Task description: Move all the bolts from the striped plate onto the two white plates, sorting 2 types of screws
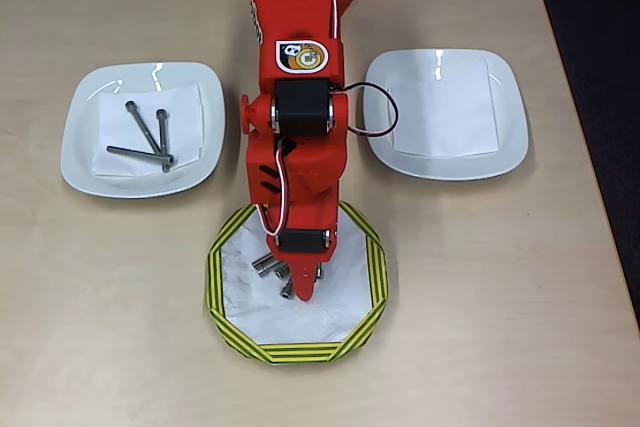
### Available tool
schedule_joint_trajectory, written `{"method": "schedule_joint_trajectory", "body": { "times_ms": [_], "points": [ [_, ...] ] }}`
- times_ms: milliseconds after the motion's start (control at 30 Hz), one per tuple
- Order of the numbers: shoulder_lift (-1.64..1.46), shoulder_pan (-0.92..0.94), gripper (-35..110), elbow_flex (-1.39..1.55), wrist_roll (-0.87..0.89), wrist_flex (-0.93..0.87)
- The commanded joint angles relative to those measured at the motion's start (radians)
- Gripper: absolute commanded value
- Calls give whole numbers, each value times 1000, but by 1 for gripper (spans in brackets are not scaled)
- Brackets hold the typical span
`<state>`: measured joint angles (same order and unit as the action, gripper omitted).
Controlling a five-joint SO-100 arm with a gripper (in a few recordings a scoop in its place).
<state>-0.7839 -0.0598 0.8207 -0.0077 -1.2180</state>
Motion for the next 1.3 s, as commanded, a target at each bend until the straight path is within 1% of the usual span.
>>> {"method": "schedule_joint_trajectory", "body": {
  "times_ms": [0, 267, 333, 400, 500, 633, 800, 967, 1167, 1267],
  "points": [
    [-9, 0, 9, -12, -9, -3],
    [-9, 26, 7, -57, -3, -84],
    [-28, 32, 6, -57, 26, -101],
    [-49, 41, 8, -57, 117, -120],
    [-92, 60, 9, -49, 371, -129],
    [-135, 83, 7, -52, 683, -130],
    [-138, 81, 10, -69, 957, -109],
    [-117, 64, 14, -67, 1160, -67],
    [-69, 46, 14, -66, 1261, 64],
    [-28, 25, 14, -107, 1305, 94]
  ]
}}
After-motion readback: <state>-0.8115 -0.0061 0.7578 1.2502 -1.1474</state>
